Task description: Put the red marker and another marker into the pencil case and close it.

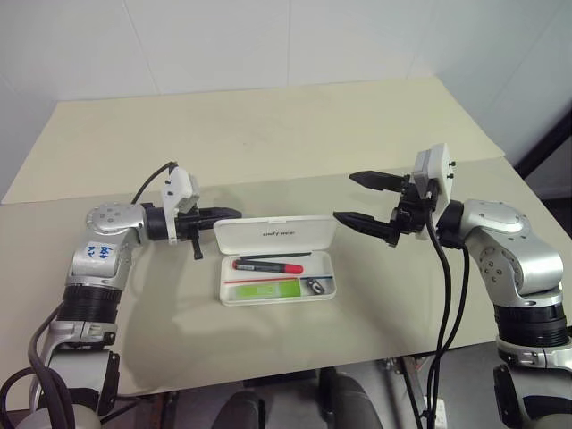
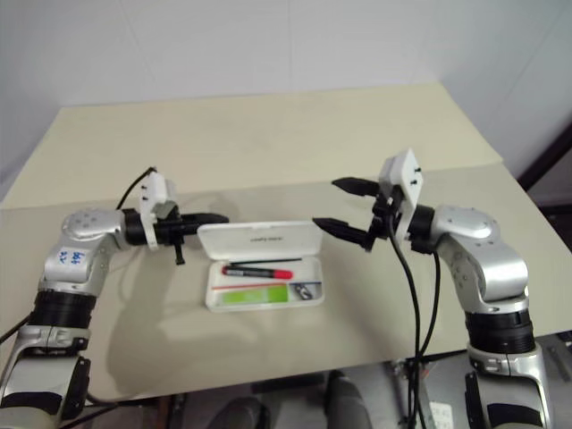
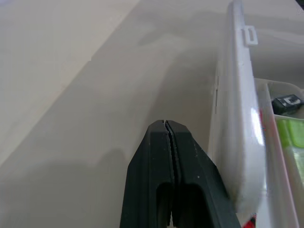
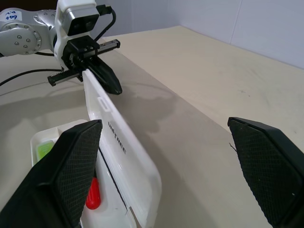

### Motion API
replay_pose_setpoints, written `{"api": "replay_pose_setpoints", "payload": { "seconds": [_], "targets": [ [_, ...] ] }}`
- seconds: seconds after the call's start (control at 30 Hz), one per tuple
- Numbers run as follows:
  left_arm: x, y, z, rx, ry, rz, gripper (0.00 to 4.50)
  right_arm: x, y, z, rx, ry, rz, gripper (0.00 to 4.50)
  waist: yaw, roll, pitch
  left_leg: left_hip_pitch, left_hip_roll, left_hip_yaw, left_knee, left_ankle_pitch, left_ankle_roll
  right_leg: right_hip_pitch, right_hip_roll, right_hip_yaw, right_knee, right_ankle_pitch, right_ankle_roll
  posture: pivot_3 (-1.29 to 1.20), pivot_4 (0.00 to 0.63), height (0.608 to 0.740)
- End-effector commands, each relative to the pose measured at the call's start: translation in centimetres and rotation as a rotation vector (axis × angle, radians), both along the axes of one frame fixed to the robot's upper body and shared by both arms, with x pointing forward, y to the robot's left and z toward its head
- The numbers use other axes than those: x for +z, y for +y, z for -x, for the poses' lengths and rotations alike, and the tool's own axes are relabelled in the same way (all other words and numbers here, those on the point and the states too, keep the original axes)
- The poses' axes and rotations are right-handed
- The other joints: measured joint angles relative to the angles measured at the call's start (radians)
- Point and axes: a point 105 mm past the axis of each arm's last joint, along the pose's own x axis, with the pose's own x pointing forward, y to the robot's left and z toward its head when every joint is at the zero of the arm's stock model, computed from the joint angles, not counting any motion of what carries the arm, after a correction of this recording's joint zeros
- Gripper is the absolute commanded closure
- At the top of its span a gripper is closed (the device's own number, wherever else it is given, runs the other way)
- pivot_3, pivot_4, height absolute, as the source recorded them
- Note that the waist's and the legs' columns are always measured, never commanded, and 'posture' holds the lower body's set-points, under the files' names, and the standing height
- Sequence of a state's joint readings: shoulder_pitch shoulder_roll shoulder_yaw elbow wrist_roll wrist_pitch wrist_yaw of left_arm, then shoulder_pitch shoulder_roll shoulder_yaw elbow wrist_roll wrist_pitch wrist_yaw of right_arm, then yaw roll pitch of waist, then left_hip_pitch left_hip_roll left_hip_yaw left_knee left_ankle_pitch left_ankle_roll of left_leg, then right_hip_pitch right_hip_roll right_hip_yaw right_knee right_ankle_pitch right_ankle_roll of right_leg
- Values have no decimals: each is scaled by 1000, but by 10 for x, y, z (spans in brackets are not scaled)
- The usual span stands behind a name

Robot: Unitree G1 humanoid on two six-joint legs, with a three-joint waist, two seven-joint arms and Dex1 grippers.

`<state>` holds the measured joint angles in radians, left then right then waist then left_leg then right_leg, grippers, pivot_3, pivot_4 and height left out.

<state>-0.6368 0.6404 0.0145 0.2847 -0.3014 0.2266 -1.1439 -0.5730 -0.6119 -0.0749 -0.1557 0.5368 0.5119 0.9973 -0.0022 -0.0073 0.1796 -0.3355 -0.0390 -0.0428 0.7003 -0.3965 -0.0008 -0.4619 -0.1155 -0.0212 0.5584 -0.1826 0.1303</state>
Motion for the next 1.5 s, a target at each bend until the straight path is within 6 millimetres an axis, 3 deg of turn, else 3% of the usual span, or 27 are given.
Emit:
{"api": "replay_pose_setpoints", "payload": {
  "seconds": [0.03, 0.27, 0.7, 1.23, 1.5],
  "targets": [
    [1, -9, 5, -49, -28, -17, 4500, 7, 3, 5, 14, -31, -12, 30, 0, 0, 0, 0, 0, 0, 0, 0, 0, 0, 0, 0, 0, 0, 0, 0, 150, 740],
    [-9, -27, 19, -150, 2, -50, 4500, 7, 2, 5, 6, -30, -14, 30, 1, 0, 0, 0, 0, 0, 0, 0, 0, 0, 0, 0, 0, 0, 0, 0, 150, 740],
    [-21, -26, 51, -299, 88, -194, 4500, 3, 2, 3, -3, -29, -18, 30, -1, 0, 0, 0, 0, 1, 0, 0, 0, 0, 0, 1, 0, 0, 0, 0, 150, 740],
    [-37, -66, 46, -291, 62, -214, 4500, -1, 2, 5, -7, -18, -20, 30, 1, 0, 0, 0, 0, 1, 0, 0, 1, 0, 0, 1, 0, 0, 0, 0, 150, 740],
    [-50, -65, 50, -331, 41, -352, 4500, -1, 2, 6, -11, -5, -29, 30, 1, 0, 0, 0, 0, 1, 0, 0, 1, 0, 0, 1, 0, 0, 0, 0, 150, 740]
  ]
}}
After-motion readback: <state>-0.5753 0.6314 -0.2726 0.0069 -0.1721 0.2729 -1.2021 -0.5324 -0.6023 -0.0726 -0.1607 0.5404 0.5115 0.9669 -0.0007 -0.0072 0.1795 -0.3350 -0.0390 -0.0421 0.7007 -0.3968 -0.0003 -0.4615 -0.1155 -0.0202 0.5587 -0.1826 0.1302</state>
